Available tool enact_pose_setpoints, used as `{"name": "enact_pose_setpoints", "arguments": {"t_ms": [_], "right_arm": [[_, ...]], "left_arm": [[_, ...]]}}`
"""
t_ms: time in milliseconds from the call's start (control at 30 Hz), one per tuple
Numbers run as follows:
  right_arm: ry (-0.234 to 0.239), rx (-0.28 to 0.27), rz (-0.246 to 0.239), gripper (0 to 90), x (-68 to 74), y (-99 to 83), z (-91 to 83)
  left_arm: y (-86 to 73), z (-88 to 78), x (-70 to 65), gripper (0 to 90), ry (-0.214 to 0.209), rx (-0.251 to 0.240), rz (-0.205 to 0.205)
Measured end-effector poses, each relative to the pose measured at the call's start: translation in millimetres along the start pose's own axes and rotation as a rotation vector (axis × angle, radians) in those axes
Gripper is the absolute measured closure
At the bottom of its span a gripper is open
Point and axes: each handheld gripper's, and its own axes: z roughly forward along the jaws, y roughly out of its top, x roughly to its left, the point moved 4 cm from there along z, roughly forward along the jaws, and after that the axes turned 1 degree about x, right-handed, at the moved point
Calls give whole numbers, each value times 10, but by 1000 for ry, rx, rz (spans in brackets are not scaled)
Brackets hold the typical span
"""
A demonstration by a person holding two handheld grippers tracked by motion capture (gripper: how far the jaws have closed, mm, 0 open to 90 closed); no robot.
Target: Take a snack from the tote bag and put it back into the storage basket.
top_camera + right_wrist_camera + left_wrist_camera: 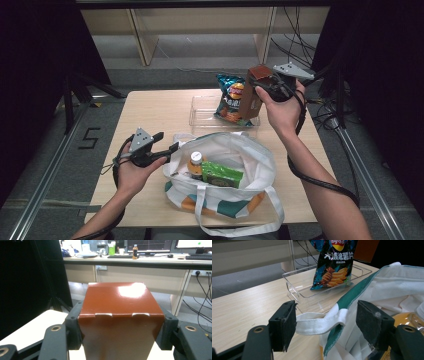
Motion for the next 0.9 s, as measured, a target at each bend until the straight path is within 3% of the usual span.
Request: {"name": "enact_pose_setpoints", "arguments": {"t_ms": [200, 367, 433, 567, 600, 633, 667, 700, 867, 900], "right_arm": [[-8, 12, 32, 394, 14, -32, 41], [-10, 13, 5, 394, -5, -48, 86], [-13, 20, 20, 394, 3, -59, 93], [-15, 18, 6, 393, -19, -77, 123], [-20, 26, 26, 394, -12, -84, 123], [-15, 21, 9, 393, -28, -90, 135], [-22, 23, 15, 394, -33, -96, 143], [-24, 30, 38, 394, -24, -106, 143], [-30, 28, 25, 394, -73, -129, 164], [-31, 33, 46, 394, -63, -136, 160]], "left_arm": [[0, 0, 3, 322, 1, 0, 1], [4, -5, 6, 322, 2, -4, -1], [-1, -2, -4, 321, -3, -9, -19], [5, -2, 0, 321, -5, -12, -6], [4, -2, -7, 321, -5, -12, -15], [5, -3, -4, 321, -4, -11, -10], [2, -2, -8, 321, -5, -11, -17], [7, -4, 7, 321, -3, -8, 8], [6, -6, 9, 321, 1, -5, 9], [3, -3, 3, 321, 1, -6, -1]]}}
